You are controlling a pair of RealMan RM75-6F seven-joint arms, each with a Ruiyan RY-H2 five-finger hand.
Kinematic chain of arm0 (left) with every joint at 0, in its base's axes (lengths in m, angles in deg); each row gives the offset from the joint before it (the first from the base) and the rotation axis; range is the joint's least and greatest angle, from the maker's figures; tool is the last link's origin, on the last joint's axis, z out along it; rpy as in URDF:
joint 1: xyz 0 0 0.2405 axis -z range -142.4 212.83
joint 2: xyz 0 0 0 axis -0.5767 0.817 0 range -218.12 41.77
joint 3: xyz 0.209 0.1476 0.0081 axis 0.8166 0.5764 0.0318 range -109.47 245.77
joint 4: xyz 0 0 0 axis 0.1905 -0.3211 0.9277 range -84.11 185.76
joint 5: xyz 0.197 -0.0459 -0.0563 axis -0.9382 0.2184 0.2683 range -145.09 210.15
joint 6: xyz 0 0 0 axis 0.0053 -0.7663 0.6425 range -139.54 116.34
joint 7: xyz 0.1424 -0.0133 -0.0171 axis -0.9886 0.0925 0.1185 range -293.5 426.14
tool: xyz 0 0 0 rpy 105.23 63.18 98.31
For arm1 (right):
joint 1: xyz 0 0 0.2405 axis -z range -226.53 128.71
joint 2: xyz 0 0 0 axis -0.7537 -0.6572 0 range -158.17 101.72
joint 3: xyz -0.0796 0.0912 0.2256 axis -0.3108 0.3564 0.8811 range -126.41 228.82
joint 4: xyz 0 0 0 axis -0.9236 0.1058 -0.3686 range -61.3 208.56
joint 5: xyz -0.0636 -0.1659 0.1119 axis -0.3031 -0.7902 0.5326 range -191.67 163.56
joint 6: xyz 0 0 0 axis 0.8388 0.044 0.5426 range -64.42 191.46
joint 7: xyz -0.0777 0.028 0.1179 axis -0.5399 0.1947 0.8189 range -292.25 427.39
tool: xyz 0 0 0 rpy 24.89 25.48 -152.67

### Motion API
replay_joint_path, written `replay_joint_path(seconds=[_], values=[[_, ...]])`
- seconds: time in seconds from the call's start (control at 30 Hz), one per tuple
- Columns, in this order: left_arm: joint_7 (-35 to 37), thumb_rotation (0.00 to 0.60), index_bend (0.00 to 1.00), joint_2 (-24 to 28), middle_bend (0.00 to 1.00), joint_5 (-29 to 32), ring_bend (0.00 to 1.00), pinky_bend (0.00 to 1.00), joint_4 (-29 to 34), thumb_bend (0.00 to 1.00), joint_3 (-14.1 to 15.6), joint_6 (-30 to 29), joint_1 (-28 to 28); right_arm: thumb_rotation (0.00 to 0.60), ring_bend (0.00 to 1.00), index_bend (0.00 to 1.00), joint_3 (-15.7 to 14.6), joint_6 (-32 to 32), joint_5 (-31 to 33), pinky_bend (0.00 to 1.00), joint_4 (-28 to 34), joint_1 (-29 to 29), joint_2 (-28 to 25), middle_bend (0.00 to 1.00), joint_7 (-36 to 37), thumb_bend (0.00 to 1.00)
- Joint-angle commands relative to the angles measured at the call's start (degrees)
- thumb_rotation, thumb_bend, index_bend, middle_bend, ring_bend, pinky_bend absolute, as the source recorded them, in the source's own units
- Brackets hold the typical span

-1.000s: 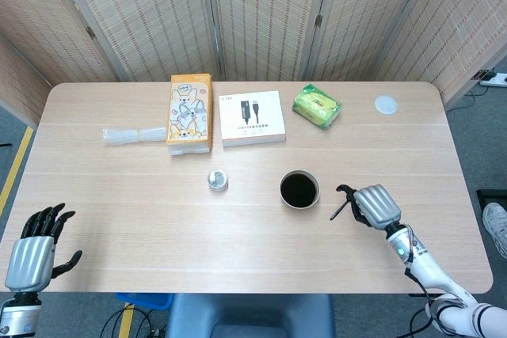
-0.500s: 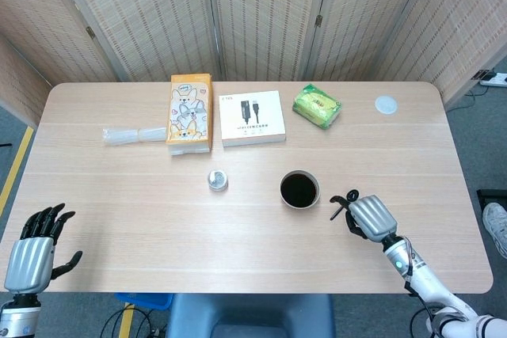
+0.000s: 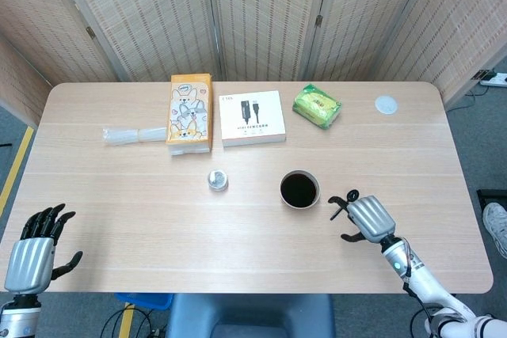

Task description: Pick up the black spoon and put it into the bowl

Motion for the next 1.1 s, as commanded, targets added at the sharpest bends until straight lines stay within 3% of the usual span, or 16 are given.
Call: replay_joint_path(seconds=[0.03,0.1,0.23,0.4,0.6,0.77,1.1], values=[[-0.01,0.6,0.22,0.06,0.13,-0.05,0.13,0.15,0.04,0.27,0.0,-0.02,0.0,0.591,1.0,0.28,0.33,0.12,0.36,1.0,-1.01,0.04,0.09,1.0,-4.2,0.0],[0.03,0.6,0.22,0.06,0.13,0.02,0.13,0.15,0.0,0.27,-0.03,-0.06,-0.05,0.599,1.0,0.29,0.41,0.01,0.26,1.0,-1.95,-0.15,0.31,1.0,-6.79,0.01],[0.11,0.6,0.22,0.04,0.13,-0.03,0.13,0.15,-0.05,0.27,0.0,0.02,-0.03,0.6,1.0,0.35,0.36,-2.01,-0.1,1.0,-3.06,-1.47,0.12,1.0,-8.21,0.18],[0.28,0.6,0.22,-0.04,0.13,-0.04,0.13,0.15,-0.15,0.27,0.02,-0.23,-0.22,0.6,1.0,0.42,0.06,-4.69,-0.63,1.0,-5.78,-3.2,1.04,1.0,-13.82,0.27],[0.51,0.6,0.22,-0.05,0.13,0.25,0.13,0.15,-0.41,0.27,0.14,-0.16,-0.45,0.6,1.0,0.43,0.0,-7.49,0.11,1.0,-7.63,-4.4,2.66,1.0,-16.77,0.28],[0.91,0.6,0.22,-0.13,0.13,0.36,0.13,0.15,-0.8,0.27,0.08,-0.16,-0.52,0.6,1.0,0.43,0.29,-9.16,0.63,1.0,-11.4,-5.47,5.47,1.0,-19.4,0.2],[1.78,0.6,0.22,-0.49,0.13,0.64,0.13,0.15,-1.7,0.27,0.11,0.0,-0.68,0.6,1.0,0.45,0.16,-9.65,0.74,1.0,-15.72,-6.12,8.61,1.0,-20.81,0.2]])
